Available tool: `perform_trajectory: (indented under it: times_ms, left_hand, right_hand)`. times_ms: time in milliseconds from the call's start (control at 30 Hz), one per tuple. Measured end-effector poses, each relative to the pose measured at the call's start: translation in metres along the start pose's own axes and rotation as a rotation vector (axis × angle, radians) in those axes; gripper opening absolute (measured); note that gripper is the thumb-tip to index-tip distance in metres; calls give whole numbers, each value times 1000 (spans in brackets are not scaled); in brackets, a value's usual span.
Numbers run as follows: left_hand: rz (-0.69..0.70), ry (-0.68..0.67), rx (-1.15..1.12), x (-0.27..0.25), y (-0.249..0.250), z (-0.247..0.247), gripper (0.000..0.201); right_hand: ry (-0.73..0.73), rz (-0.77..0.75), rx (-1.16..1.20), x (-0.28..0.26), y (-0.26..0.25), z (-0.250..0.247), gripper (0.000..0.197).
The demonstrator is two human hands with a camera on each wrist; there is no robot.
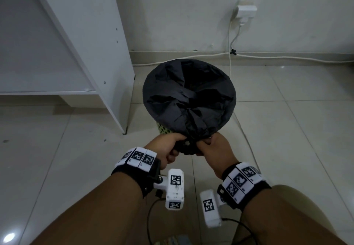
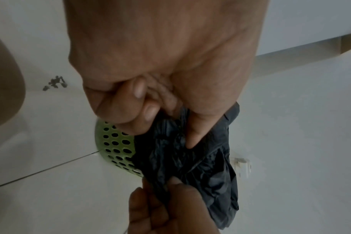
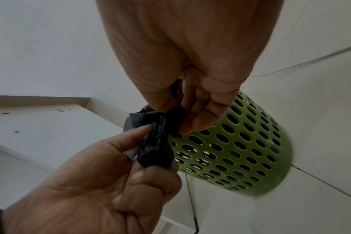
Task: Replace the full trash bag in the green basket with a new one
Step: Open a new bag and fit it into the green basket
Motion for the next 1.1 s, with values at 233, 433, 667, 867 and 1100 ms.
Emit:
perform_trajectory:
  times_ms: [233,433,667,867,1100]
  left_hand:
    - [62,-78,-213,3,-7,7,16]
    - [-17,-217,-345,-1,-7,12,26]
    - [-76,-221,-483,-2,-6,12,18]
    - [38,-63,-392,5,-3,0,26]
    - [433,176,208,10,12,-12,17]
  right_hand:
    - [-17,127,263,-2,-2,-1,25]
    - [3,167,228,1,-2,-1,16]
    - [6,148,143,1,2,-8,15]
    - [135,74,-19,6,4,-17,14]
    - [190,34,-214,20,2,-19,24]
Point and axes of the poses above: each hand's wrist, its own x-axis towards the middle knuckle, its own z-axis out of the palm, y = z × x, the point moved 2 cm from there along x, towards the middle knuckle, and after that the axes turned 8 degrees about -z, right-handed, at the moved point
